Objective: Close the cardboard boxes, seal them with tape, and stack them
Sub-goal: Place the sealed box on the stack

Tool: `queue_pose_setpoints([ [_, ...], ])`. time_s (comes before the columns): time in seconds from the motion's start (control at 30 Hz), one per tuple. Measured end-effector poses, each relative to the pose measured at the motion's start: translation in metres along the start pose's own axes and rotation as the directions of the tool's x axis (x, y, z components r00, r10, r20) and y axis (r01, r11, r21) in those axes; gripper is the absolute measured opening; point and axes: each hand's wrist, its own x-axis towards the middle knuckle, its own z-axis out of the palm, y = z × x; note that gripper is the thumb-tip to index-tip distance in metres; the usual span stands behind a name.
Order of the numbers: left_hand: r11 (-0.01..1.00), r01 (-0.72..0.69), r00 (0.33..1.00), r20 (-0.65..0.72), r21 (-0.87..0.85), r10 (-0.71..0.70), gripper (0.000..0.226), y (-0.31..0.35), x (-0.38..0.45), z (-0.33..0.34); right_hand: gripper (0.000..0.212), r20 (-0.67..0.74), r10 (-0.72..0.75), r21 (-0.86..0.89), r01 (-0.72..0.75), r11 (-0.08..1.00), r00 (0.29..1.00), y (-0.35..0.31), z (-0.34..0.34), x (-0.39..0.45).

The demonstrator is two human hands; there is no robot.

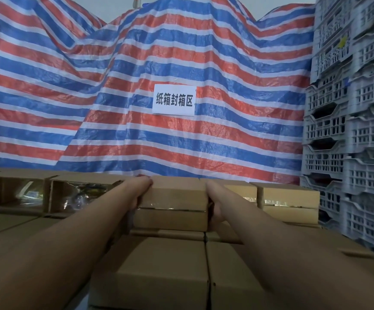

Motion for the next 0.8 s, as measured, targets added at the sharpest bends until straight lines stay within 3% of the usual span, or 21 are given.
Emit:
queue_pose_setpoints([
  [0.1,0.999,-0.034,0.997,-0.066,-0.005,0.033,0.030,-0.003,0.010,-0.001,0.028,0.017,-0.036,0.056,0.035,0.998,0.999,0.004,0.001,-0.002],
  [0.2,0.988,-0.114,0.968,-0.212,0.102,0.133,0.044,-0.004,0.012,-0.005,0.036,-0.015,-0.142,0.082,0.143,0.986,0.990,0.008,0.005,-0.007],
  [0.37,0.883,-0.368,0.832,-0.322,0.290,0.452,0.023,-0.011,-0.012,-0.023,0.046,-0.148,-0.236,-0.060,0.230,0.971,0.960,0.004,0.008,-0.038],
  [0.43,0.836,-0.448,0.790,-0.298,0.317,0.536,0.029,-0.013,-0.034,-0.037,0.046,-0.253,-0.296,-0.104,0.279,0.955,0.921,0.001,0.010,-0.057],
  [0.53,0.818,-0.507,0.790,-0.233,0.270,0.567,0.047,-0.017,-0.082,-0.054,0.032,-0.334,-0.440,-0.185,0.400,0.898,0.834,0.000,0.017,-0.096],
  [0.67,0.777,-0.604,0.780,-0.069,0.176,0.622,0.055,-0.039,-0.159,-0.083,0.029,-0.310,-0.584,-0.199,0.549,0.812,0.750,0.018,0.038,-0.160],
  [0.8,0.748,-0.599,0.777,-0.018,0.284,0.629,0.041,-0.079,-0.206,-0.106,0.032,-0.141,-0.613,-0.234,0.576,0.783,0.777,0.056,0.068,-0.212],
])
